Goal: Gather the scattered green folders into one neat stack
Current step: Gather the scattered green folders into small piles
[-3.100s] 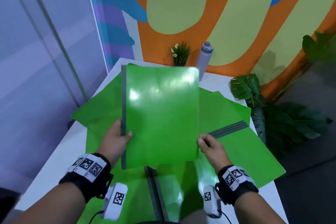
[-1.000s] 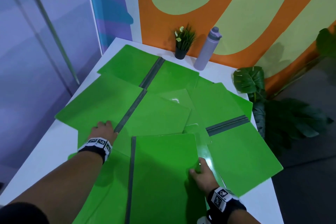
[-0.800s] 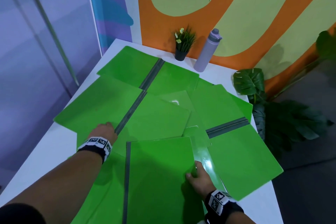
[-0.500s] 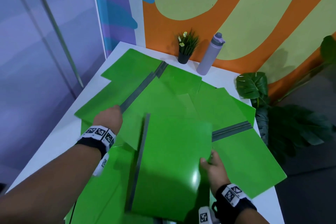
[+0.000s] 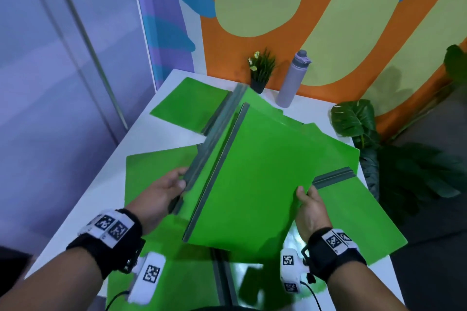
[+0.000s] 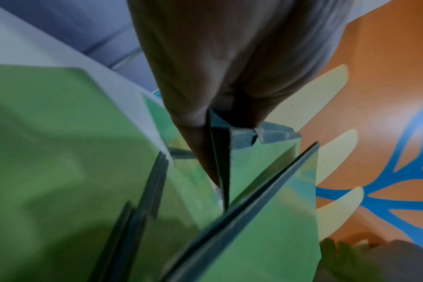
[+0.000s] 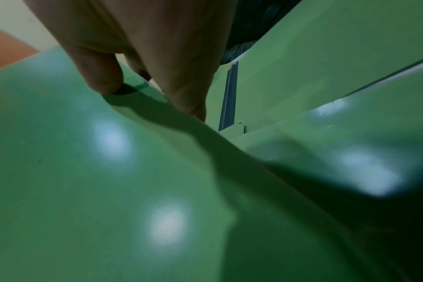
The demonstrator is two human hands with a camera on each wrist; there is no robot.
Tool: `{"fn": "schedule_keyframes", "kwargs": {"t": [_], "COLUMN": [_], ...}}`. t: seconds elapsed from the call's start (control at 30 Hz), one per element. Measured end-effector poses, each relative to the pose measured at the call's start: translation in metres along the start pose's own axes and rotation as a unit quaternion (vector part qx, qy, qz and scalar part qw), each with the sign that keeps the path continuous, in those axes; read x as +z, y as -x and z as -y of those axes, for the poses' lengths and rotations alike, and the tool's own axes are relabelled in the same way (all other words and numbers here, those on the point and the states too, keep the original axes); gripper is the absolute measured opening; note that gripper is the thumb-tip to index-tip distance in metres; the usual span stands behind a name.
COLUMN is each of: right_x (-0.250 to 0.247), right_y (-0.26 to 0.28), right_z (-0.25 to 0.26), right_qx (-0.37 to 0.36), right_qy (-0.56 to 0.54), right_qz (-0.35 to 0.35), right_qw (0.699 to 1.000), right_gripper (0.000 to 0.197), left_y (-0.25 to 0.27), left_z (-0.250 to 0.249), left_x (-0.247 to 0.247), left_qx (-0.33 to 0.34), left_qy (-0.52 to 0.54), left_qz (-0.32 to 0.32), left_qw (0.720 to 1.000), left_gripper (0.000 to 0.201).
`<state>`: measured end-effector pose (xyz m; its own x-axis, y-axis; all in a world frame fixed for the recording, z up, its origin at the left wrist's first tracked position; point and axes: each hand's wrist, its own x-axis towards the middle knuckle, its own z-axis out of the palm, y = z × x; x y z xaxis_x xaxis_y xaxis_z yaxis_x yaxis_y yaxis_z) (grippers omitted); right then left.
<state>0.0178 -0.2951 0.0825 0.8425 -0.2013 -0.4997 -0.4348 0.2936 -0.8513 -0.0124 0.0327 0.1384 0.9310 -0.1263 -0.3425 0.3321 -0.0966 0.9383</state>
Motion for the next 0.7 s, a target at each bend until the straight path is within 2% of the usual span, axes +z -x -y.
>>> {"fn": "schedule_keyframes", "kwargs": {"t": [0.03,0.1,0.17,0.23,0.3,0.33,0.4,0.5,0.6,0.7], "right_x": [0.001,0.002,0.001,0.004,0.008,0.010,0.011,-0.008,-0.043,-0.062], "right_y": [0.001,0.005,0.010,0.014,0.018,0.020,0.019,0.004,-0.011,-0.008], "right_z": [-0.004,-0.007,-0.010,-0.013,-0.020,-0.024,-0.031,-0.045,-0.063,-0.080], "right_qx": [-0.001,-0.017,-0.021,-0.053,-0.068,-0.064,-0.060,-0.063,-0.038,-0.015], "right_qy": [0.006,0.039,0.093,0.132,0.146,0.162,0.237,0.401,0.550,0.620], "right_qz": [0.004,-0.013,-0.038,-0.043,-0.011,0.010,0.034,0.017,-0.054,-0.077], "right_qw": [1.000,0.999,0.995,0.989,0.987,0.985,0.969,0.914,0.833,0.781], "right_gripper": [0.095,0.062,0.055,0.054,0.065,0.067,0.059,0.041,0.037,0.030], "left_y": [0.003,0.006,0.008,0.006,-0.003,-0.007,-0.017,-0.024,-0.024,-0.022], "left_z": [0.012,0.029,0.036,0.037,0.044,0.050,0.066,0.090,0.109,0.123], "left_x": [0.001,0.004,0.012,0.021,0.028,0.031,0.029,0.013,-0.005,-0.015], "left_qx": [-0.030,-0.091,-0.137,-0.163,-0.161,-0.152,-0.163,-0.192,-0.221,-0.261], "left_qy": [-0.009,-0.011,0.023,0.045,-0.024,-0.079,-0.146,-0.179,-0.202,-0.230], "left_qz": [0.033,0.079,0.086,0.064,0.032,0.004,-0.059,-0.101,-0.132,-0.146], "left_qw": [0.999,0.993,0.987,0.983,0.986,0.985,0.974,0.960,0.945,0.926], "left_gripper": [0.032,0.039,0.043,0.047,0.049,0.040,0.027,0.033,0.047,0.047]}}
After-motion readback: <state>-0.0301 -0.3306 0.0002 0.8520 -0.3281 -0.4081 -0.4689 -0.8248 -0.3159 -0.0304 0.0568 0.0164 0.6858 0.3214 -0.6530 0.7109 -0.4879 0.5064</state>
